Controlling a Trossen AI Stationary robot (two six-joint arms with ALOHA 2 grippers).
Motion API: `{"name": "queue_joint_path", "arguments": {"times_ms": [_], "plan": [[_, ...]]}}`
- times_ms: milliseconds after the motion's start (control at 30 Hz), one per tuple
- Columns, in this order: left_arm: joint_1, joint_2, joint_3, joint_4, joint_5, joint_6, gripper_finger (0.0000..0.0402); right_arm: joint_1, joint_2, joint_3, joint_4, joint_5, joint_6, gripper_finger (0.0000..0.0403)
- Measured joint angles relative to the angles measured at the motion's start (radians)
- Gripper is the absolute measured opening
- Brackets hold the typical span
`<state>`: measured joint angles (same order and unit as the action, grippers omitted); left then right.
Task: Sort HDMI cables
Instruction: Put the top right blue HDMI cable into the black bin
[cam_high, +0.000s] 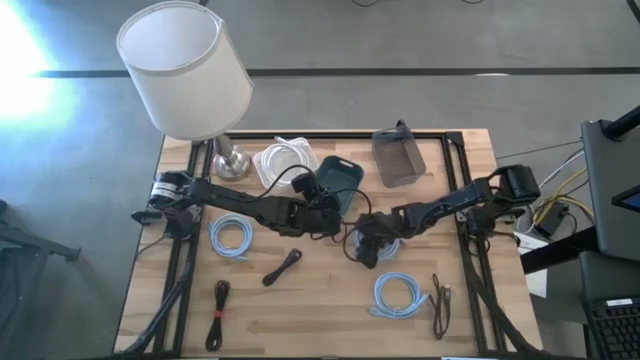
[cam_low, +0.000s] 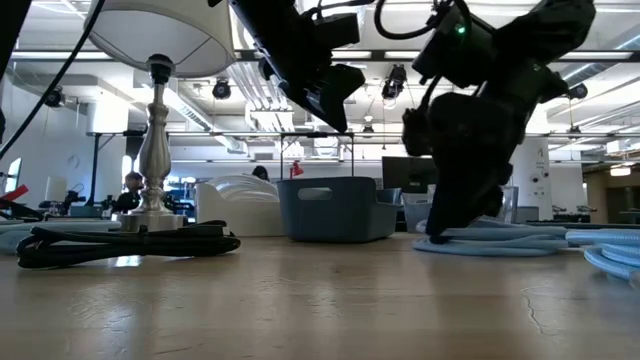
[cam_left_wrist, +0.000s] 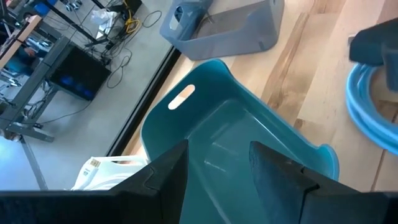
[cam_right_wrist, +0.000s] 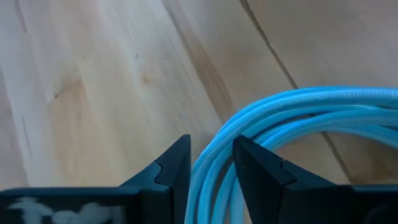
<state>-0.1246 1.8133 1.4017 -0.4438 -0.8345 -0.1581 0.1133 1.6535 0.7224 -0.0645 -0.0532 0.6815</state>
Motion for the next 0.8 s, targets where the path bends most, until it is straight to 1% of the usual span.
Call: {"name": "queue_joint_path", "arguments": {"times_ms": [100, 200, 300, 433, 667, 800], "plan": [[0.000, 0.000, 0.000, 0.002, 0.000, 0.000, 0.0174, -0.002, 0.018, 0.028, -0.011, 0.000, -0.066, 0.0108], [0.000, 0.000, 0.000, 0.001, 0.000, 0.000, 0.0174, -0.003, 0.024, 0.044, -0.019, 0.000, -0.099, 0.0088], [0.000, 0.000, 0.000, 0.001, 0.000, 0.001, 0.0174, -0.003, 0.018, 0.050, -0.032, -0.001, -0.106, 0.0059], [0.000, 0.000, 0.000, 0.001, 0.000, 0.001, 0.0174, -0.003, 0.002, 0.057, -0.091, 0.000, -0.109, 0.0018], [-0.001, 0.000, 0.000, 0.000, 0.000, 0.001, 0.0174, -0.003, -0.057, 0.058, -0.192, 0.000, -0.085, 0.0015], [0.000, 0.000, 0.000, -0.001, 0.000, 0.001, 0.0174, 0.000, -0.112, 0.058, -0.203, 0.004, -0.082, 0.0014]]}}
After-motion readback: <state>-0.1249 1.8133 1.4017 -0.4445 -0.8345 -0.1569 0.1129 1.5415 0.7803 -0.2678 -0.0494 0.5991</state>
